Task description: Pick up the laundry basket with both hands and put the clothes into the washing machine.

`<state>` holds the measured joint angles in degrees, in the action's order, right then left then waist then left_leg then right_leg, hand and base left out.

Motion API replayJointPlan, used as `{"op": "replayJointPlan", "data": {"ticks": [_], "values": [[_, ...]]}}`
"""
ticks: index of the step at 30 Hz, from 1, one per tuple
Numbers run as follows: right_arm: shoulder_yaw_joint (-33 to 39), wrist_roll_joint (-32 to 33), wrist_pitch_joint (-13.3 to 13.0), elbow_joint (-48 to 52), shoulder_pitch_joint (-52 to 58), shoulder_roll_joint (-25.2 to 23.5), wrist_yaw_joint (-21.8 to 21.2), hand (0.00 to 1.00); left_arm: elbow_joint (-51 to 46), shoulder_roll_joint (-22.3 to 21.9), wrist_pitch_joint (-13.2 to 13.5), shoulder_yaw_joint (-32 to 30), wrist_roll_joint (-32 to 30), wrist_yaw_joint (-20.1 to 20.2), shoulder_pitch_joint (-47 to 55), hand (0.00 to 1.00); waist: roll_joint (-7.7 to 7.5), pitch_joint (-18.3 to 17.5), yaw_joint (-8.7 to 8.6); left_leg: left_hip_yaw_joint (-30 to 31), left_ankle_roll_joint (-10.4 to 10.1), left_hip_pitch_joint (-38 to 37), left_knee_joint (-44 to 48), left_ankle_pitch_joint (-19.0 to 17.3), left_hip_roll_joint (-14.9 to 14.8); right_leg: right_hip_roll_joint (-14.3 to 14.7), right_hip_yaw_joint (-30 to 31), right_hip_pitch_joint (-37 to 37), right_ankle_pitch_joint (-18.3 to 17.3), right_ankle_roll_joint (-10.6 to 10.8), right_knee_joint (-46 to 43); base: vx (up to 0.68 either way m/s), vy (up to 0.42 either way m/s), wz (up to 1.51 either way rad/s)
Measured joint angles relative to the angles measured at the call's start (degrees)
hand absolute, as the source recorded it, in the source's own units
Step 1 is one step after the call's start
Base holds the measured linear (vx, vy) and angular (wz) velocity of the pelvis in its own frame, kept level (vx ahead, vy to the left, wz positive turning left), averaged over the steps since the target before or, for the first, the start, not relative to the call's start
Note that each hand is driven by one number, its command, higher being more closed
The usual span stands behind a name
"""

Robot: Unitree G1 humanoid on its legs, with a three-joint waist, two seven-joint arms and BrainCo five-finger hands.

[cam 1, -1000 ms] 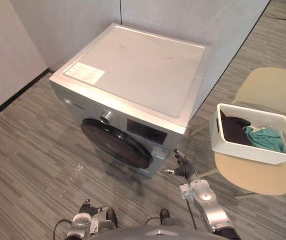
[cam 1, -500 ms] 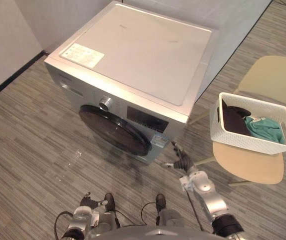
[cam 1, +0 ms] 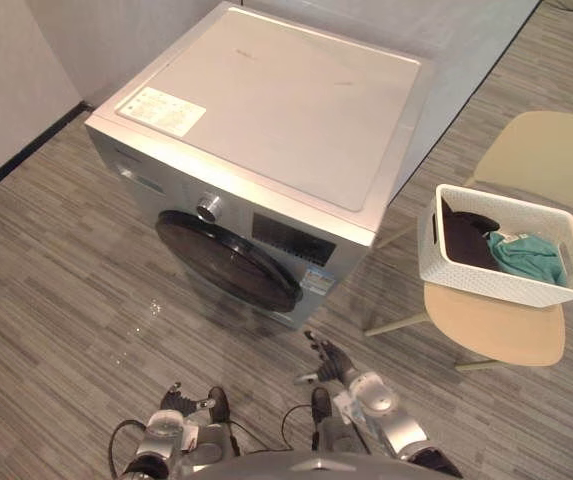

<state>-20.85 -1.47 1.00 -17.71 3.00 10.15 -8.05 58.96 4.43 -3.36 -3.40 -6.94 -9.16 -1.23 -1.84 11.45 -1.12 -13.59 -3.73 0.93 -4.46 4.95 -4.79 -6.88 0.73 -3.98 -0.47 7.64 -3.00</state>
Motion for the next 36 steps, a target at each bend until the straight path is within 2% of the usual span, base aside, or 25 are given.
{"op": "replayJointPlan", "data": {"ticks": [5,8,11,13,16,21,26,28,31,36], "values": [[-1.4,7.6,-2.3,9.2,-0.3,-0.6,-0.2,0.00,-0.3,0.0,0.0,-0.9,0.0,0.0,0.1,0.00,-0.73,-0.4,0.62,-0.1,0.0,0.1,0.0,0.0,0.0,0.0,0.1,0.2,0.4,-0.3,0.7,-0.04,0.006,-0.02],[0.3,10.4,-2.6,12.7,-0.1,-0.6,0.6,0.00,-0.3,0.1,-0.2,-1.7,0.0,-0.1,0.3,0.00,-1.30,-0.7,0.63,0.2,0.0,0.2,0.0,0.0,0.0,0.0,-0.2,0.3,0.6,0.0,0.9,0.00,-0.001,0.04],[3.7,11.3,-3.1,14.6,-0.2,-0.6,1.9,0.00,-0.3,0.0,-0.5,-2.2,0.0,-0.1,0.3,0.00,-1.33,-0.7,0.54,0.7,0.0,0.3,0.0,0.0,0.1,-0.1,-0.7,1.0,0.7,0.1,1.3,0.02,-0.005,0.09],[6.0,11.3,-3.6,14.6,-0.7,-0.5,4.2,0.00,-0.3,0.0,-0.5,-2.5,-0.1,-0.1,0.3,0.00,-1.33,-0.7,0.63,1.1,0.0,0.2,0.0,0.1,0.1,-0.1,-1.2,1.3,0.7,0.1,1.5,0.03,-0.006,0.09],[6.2,11.2,-3.5,14.1,-2.6,-0.4,6.0,0.00,-0.3,0.0,-0.5,-2.8,-0.1,-0.3,0.3,0.00,-1.31,-0.7,0.63,1.1,0.0,0.3,0.0,0.1,0.1,-0.1,-1.2,1.2,0.8,0.1,1.5,0.00,0.000,0.00],[5.1,10.5,-3.1,6.1,-10.8,-0.4,7.6,0.00,-0.8,-0.1,-0.5,-2.8,0.1,-0.7,0.2,0.00,-0.95,0.0,1.30,1.7,0.1,1.0,0.0,0.4,0.1,-0.1,-1.7,0.9,1.0,0.0,1.5,-0.01,-0.001,0.06],[4.0,10.6,-2.0,-5.3,-22.9,-0.8,8.7,0.00,-2.4,-0.3,-0.4,-2.5,2.7,-2.2,-1.6,0.00,0.55,4.6,3.02,4.3,0.4,3.7,0.0,2.1,0.1,-0.1,-4.2,-0.5,1.2,-0.1,0.7,-0.07,0.009,0.27],[5.0,10.7,-1.4,-10.6,-28.6,-1.1,10.9,0.00,-3.9,-0.4,-0.3,-2.0,4.5,-3.1,-2.1,0.00,1.40,6.6,4.09,5.5,0.5,5.6,0.0,3.0,0.2,-0.2,-4.9,-1.9,1.5,-0.1,0.4,-0.09,0.026,0.23],[5.6,11.2,-1.3,-12.6,-30.4,-1.4,12.4,0.00,-4.3,0.1,0.0,-2.0,5.6,-3.2,-2.0,0.00,1.35,7.6,4.23,5.9,0.5,6.3,0.0,3.5,0.2,-0.2,-5.4,-2.4,1.7,-0.1,0.2,-0.04,0.019,0.09],[5.9,11.2,0.1,-17.6,-35.3,-2.0,12.9,0.00,-4.4,0.0,0.6,-1.4,6.9,-3.6,-2.9,0.00,2.29,8.8,4.93,6.7,0.2,8.9,0.0,4.1,0.2,-0.2,-6.3,-4.2,1.9,-0.6,0.3,-0.04,0.022,0.09]]}}
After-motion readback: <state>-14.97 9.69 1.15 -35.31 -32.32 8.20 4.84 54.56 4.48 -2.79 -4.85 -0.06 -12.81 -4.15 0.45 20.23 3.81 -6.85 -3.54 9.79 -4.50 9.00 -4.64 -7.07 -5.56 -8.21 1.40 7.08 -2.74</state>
